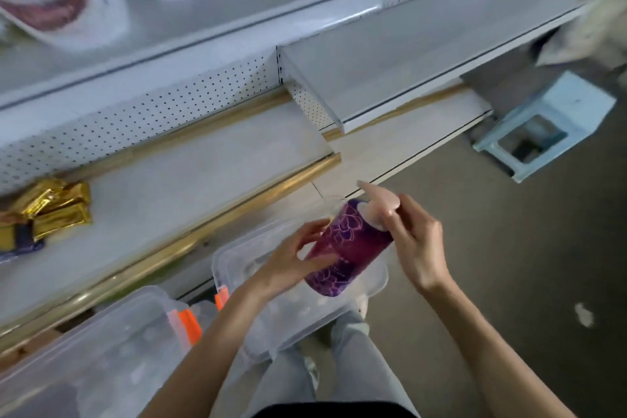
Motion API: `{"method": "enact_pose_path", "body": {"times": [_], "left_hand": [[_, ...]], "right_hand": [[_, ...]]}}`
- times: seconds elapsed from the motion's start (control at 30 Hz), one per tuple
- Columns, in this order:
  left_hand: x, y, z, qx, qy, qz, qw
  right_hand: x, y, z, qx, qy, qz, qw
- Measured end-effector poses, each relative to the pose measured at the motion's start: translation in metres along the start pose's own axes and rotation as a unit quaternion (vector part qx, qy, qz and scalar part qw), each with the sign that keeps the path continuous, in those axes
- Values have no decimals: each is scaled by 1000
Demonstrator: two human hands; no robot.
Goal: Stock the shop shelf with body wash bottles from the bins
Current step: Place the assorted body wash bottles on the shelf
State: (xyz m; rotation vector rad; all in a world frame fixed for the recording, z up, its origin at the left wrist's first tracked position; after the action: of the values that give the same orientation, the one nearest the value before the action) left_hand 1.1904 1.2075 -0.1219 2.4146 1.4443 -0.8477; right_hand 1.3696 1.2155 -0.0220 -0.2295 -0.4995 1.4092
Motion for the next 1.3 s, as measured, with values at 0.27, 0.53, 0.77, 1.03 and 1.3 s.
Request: {"method": "enact_pose_path", "body": {"times": [0.27,0.53,0.77,1.03,1.3], "left_hand": [[-67,-34,-115,-1,158,-107,982],[-100,-106,-157,-97,189,-264,941],[-99,-160,-243,-114,237,-346,901],[-40,-173,-313,-88,248,-390,883],[-3,-191,-319,-89,214,-378,896]], "right_hand": [[55,-13,161,151,-140,42,978],[110,12,158,275,-128,195,933],[142,52,159,130,-144,273,942],[245,40,155,138,-123,247,951],[307,55,140,157,-126,263,943]]}}
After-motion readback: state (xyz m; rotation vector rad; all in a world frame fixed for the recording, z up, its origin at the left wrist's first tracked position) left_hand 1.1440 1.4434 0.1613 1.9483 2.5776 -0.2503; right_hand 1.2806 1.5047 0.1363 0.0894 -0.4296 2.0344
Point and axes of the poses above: each hand's wrist, its own x-axis towards the middle knuckle, its own y-axis out of the palm, z = x × y, the point moved 9 cm from there along x, towards the middle knuckle, and after that the axes turned 9 degrees about -y, right-handed, at the moved point
